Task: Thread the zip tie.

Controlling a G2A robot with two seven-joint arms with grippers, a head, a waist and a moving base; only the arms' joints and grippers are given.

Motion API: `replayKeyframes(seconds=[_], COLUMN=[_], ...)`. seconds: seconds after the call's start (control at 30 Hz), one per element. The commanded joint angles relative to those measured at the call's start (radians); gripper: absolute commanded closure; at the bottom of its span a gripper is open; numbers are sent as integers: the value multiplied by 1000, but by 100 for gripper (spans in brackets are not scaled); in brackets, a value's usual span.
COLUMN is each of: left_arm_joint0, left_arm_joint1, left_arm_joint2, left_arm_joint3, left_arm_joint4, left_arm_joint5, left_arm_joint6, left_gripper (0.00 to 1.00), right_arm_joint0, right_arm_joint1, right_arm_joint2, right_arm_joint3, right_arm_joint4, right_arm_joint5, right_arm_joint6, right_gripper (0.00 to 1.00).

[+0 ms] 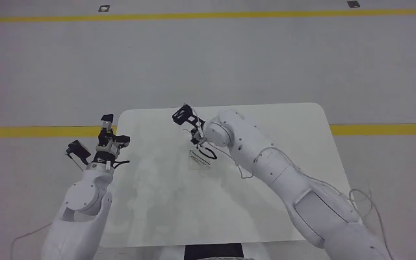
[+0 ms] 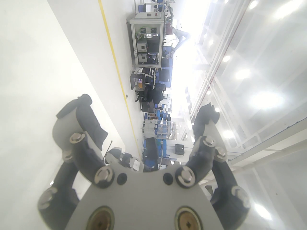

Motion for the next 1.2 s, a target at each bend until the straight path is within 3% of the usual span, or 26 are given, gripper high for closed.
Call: replayKeyframes(seconds=[0.0,0.1,0.23,0.6,0.93,1.17], left_arm_joint0=[0,0,0,0,0,0], left_arm_joint1=[0,0,0,0,0,0], left_arm_joint2=[0,0,0,0,0,0], left_arm_joint3=[0,0,0,0,0,0], left_arm_joint4=[0,0,0,0,0,0], left_arm_joint5=[0,0,0,0,0,0], left_arm_joint6=[0,0,0,0,0,0], left_gripper=[0,0,0,0,0,0], right_arm_joint0=[-57,-132,-197,-198,-267,-175], right_arm_joint1=[24,54,76,76,90,122], right_arm_joint2=[24,59,81,81,39,-73], right_arm_joint3=[-128,-260,-368,-368,-487,-477], right_arm_joint4=[-80,-180,-263,-267,-582,-582], right_arm_joint5=[30,48,37,37,56,122], right_arm_joint6=[15,27,45,39,-180,-208], right_gripper=[100,100,100,100,100,100])
